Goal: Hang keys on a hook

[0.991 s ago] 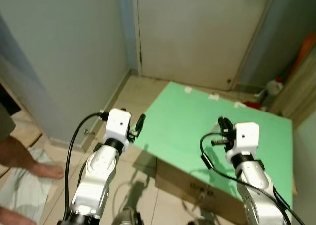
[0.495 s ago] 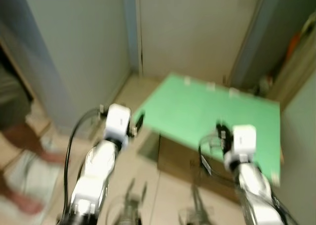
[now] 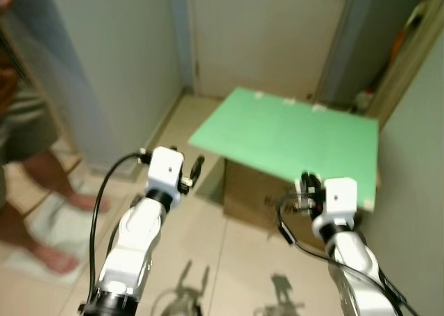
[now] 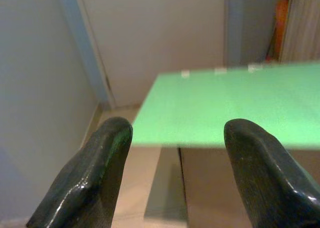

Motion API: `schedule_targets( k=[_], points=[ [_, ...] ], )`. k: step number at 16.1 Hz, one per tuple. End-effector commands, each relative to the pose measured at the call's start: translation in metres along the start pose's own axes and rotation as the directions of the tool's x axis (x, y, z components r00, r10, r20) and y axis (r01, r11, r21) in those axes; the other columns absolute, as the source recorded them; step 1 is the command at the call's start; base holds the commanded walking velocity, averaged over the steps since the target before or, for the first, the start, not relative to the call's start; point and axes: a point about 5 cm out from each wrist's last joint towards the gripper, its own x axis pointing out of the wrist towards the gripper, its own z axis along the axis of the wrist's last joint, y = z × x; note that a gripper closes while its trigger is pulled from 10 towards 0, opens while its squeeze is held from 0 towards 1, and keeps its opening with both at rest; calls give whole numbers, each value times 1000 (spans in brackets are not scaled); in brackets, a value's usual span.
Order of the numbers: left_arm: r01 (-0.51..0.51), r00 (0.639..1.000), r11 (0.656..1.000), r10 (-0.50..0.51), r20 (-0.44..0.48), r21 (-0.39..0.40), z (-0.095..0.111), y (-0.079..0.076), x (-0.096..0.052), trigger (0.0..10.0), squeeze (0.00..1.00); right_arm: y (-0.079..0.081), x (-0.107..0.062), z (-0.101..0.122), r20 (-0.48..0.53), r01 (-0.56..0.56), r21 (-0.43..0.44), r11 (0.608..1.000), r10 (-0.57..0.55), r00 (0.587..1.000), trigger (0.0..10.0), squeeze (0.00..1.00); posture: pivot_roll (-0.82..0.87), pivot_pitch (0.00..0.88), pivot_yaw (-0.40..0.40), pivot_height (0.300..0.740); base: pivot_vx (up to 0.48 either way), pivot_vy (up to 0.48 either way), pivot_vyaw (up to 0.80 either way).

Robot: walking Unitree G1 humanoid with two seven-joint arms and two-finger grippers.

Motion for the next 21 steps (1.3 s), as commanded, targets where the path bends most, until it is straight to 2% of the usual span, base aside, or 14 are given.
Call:
schedule_targets(
  k=[1,13,18,21],
  points=[
    [15,1000,1000,-15,4,-3,1,-3,2,10000,0,-3,-1,-2,-10,15,-8,1000,-15,1000,0,0,-97,0,43,722,-304,0,0],
    [38,999,999,-38,12,3,1,-6,6,10000,0,-8,2,-5,-17,34,-14,999,-35,999,0,0,-99,0,41,722,-314,0,0],
    [46,999,998,-46,-3,33,-2,-5,10,10000,0,-7,3,-6,-37,29,-18,999,-29,999,0,0,-115,0,47,722,0,0,0],
    [65,998,997,-65,-3,49,-2,-6,13,10000,0,-10,4,-5,-30,35,-27,999,-36,999,0,0,-120,0,50,722,0,0,-781]
  ],
)
